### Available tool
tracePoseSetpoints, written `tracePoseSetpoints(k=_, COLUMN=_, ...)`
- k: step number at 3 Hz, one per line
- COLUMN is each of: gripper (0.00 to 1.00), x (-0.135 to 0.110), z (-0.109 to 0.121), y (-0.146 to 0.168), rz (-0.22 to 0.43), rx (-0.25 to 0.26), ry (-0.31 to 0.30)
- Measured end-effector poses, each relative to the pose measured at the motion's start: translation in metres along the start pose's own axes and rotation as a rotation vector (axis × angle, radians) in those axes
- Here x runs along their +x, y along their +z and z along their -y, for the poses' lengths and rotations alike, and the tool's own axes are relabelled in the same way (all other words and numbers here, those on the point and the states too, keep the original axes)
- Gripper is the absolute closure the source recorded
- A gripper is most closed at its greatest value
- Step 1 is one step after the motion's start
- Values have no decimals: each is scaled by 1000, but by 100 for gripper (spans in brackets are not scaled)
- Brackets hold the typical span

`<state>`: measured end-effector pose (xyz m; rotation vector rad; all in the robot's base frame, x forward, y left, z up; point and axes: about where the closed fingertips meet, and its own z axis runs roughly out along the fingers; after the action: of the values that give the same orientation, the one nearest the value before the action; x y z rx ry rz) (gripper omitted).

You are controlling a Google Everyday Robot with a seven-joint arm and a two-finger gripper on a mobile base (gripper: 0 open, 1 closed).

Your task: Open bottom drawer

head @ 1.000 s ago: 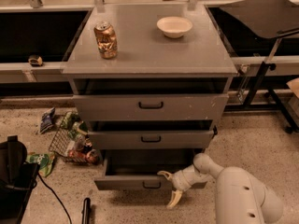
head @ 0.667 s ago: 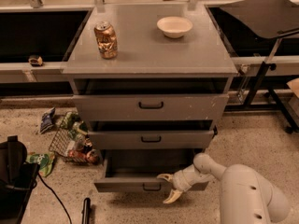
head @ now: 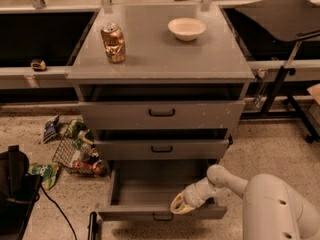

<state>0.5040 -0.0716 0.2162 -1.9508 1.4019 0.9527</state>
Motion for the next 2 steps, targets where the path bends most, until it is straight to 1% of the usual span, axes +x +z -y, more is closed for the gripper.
tracePoseSetpoints(k=1, gripper=100, x=0, z=0, y=0, rz=0, rx=0, ry=0)
tracePoseSetpoints(k=2, gripper=82, x=-3, z=0, y=-6, rz=12, rx=21, ry=-6)
